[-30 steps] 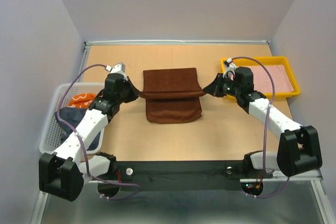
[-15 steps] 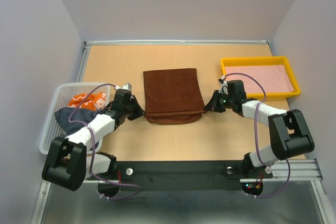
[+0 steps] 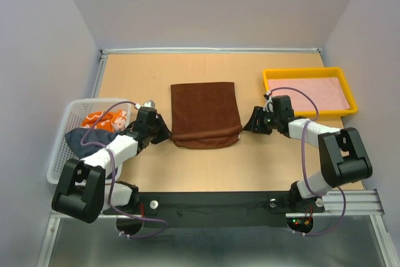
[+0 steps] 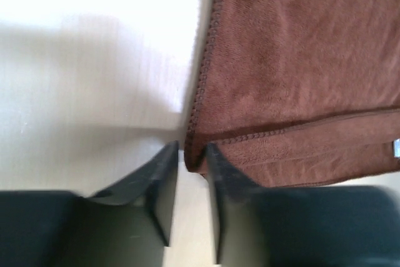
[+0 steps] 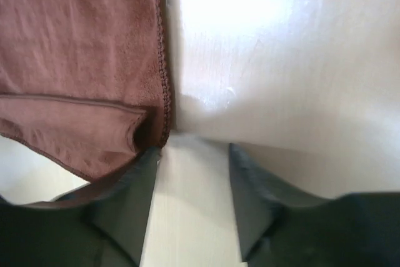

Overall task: Fold and stack the towels
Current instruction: Fold the towel

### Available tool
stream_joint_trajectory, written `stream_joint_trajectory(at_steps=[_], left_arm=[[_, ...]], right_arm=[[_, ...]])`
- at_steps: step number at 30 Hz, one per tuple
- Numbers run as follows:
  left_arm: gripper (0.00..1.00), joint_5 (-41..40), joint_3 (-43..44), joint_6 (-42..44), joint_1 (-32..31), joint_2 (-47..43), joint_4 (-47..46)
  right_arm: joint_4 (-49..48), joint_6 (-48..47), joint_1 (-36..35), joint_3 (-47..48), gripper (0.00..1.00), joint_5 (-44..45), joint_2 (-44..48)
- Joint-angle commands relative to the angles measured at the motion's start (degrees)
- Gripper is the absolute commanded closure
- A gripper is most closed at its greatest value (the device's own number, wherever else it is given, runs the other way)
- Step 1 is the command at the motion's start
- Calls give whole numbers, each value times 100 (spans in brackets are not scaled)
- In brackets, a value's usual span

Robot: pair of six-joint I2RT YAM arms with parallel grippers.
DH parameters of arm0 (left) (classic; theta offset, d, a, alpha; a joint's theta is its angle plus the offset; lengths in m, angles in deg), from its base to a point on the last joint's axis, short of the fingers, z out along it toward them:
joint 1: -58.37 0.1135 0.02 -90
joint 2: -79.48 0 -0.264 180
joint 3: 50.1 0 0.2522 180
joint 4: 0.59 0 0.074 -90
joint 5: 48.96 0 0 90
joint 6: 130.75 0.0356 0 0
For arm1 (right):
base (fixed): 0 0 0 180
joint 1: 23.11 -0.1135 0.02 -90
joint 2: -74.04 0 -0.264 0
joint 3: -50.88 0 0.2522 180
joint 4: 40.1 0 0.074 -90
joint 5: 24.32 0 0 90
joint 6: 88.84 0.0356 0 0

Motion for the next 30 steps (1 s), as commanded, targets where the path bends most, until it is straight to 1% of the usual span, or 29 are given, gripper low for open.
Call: stream_joint_trajectory(at_steps=[1,2,4,5,6,7,8,9,12,16,21,23,27,29,30], left_arm=[[49,-405,315,-5,-131,-378,236],[38,-485,385,-49,-202,-571,445],[33,-800,430,-137,-395,-765,684],[32,-881,439,-207,-631,-862,876],[32,-951,404,-399,-755,-1011,956],[32,-1039,360,-505,-1017,-1090,1070],[32,-1057,299,-611,-1020,-1152,1106],[32,-1066,150,-864,-1203,-1240,1124],[32,-1171,-158,-1182,-1476,-1250,1063],[34,-1215,-273,-1385,-1556,-1057,896],[35,-1224,-151,-1455,-1600,-714,694],[35,-1224,-124,-1473,-1653,-529,650],[37,-1277,-54,-1508,-1670,-318,597],[38,-1303,-19,-1534,-1670,-239,597],[38,-1312,-1,-1543,-1679,-239,588]], right_arm=[[-3,-5,23,193,39,327,574],[119,74,-11,158,34,493,731],[269,162,-73,87,32,652,1127],[453,276,-178,61,32,740,1242],[533,347,-240,26,31,897,1347],[594,434,-301,-70,30,960,1540],[647,531,-371,-141,30,995,1611],[683,775,-477,-211,30,1031,1690],[683,1233,-775,-396,30,1153,1797],[665,1682,-1163,-405,24,1338,1516],[569,2025,-1444,-335,23,1558,1182],[551,2079,-1523,-300,24,1602,1068],[490,2184,-1594,-317,32,1707,909],[376,2245,-1594,-370,41,1725,848],[349,2263,-1594,-379,43,1708,821]])
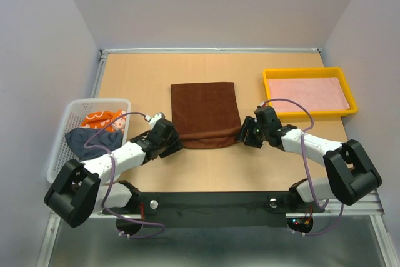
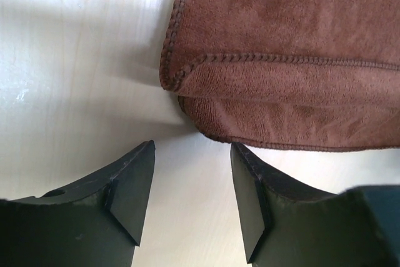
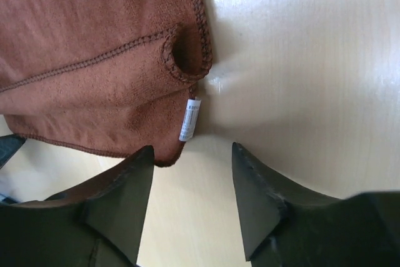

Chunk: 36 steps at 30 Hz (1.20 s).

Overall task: Fold and stack the towels
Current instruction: Fold the towel

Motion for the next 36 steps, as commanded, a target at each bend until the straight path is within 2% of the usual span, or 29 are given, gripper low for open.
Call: stream_joint_trajectory(at_steps=[1,8,13,15,23,26,33,36], left_arm=[[38,-226,213,-142,-49,91,-111],[40,-445,328,-309,-40,144,-68],[43,-630,398,-476,-49,241,20],[43,-630,416,-477,-49,293,56],[46,-674,486,-643,-49,478,73],[51,-736,547,-644,-49,601,222],[74,-973,819,-503,-49,803,801],[78,-1061,846,-459,-49,786,1101]], right_arm=[[-320,233,-66,-5,46,178,-108],[-680,408,-66,-190,69,98,-196],[-689,435,-66,-330,94,195,-109],[-689,435,-66,-374,100,204,-73],[-689,391,-66,-489,100,186,15],[-856,374,-66,-515,99,195,59],[-848,295,-66,-620,99,353,313],[-804,251,-66,-673,100,415,401]])
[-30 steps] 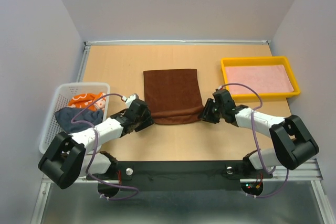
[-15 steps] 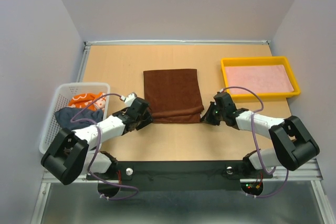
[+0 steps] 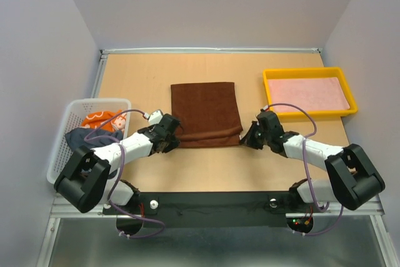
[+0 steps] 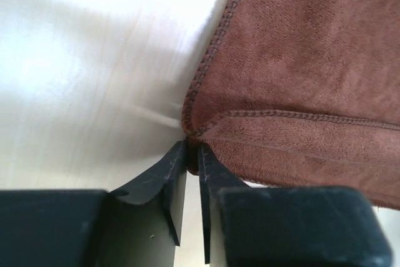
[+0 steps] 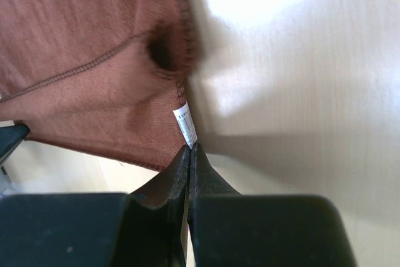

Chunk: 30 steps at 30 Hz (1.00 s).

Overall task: Fold and stack the towels
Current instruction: Fold the towel

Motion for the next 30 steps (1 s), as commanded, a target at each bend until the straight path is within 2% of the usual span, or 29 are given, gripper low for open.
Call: stream_joint_trajectory(at_steps=[1,11,20,24,30], left_arm=[[79,-359,208,85,-22,-64,660],[86,-202,155,252,-5,67,968],[87,-43,111,437,48,243,933],[81,132,50,481,39,103,889],[68,423,-170,516,39,-292,810]], right_arm=[[-117,-117,-31,-197,100,312,264],[313,-20,127,-460,100,497,466],[735,50,347,-601,100,260,668],[849,-72,347,-531,97,75,686],[1086,-248,338,-452,83,-65,835]])
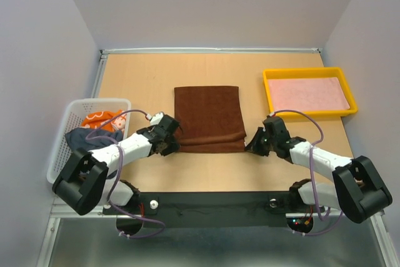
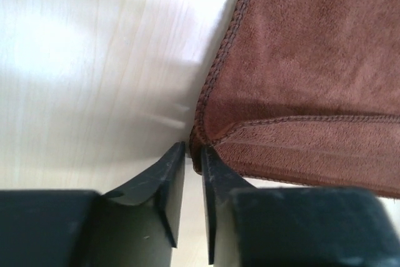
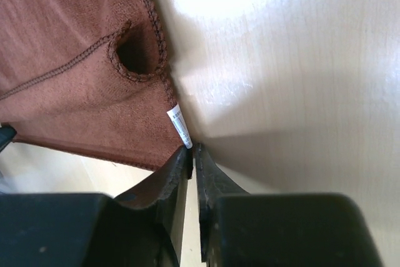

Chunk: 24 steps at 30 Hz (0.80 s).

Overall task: Fold and stack the towels
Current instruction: Fold the towel

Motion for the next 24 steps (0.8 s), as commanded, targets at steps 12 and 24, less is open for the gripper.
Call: stream_joint_trajectory(at_steps=[12,24], left_arm=[[48,218,-146,144,19,-1574,732],[53,393,505,671,-16,-1662,751]], right_arm=[[1693,-1285,56,1138,70,127,832],[1914,-1927,13,1894,72,-347,200]])
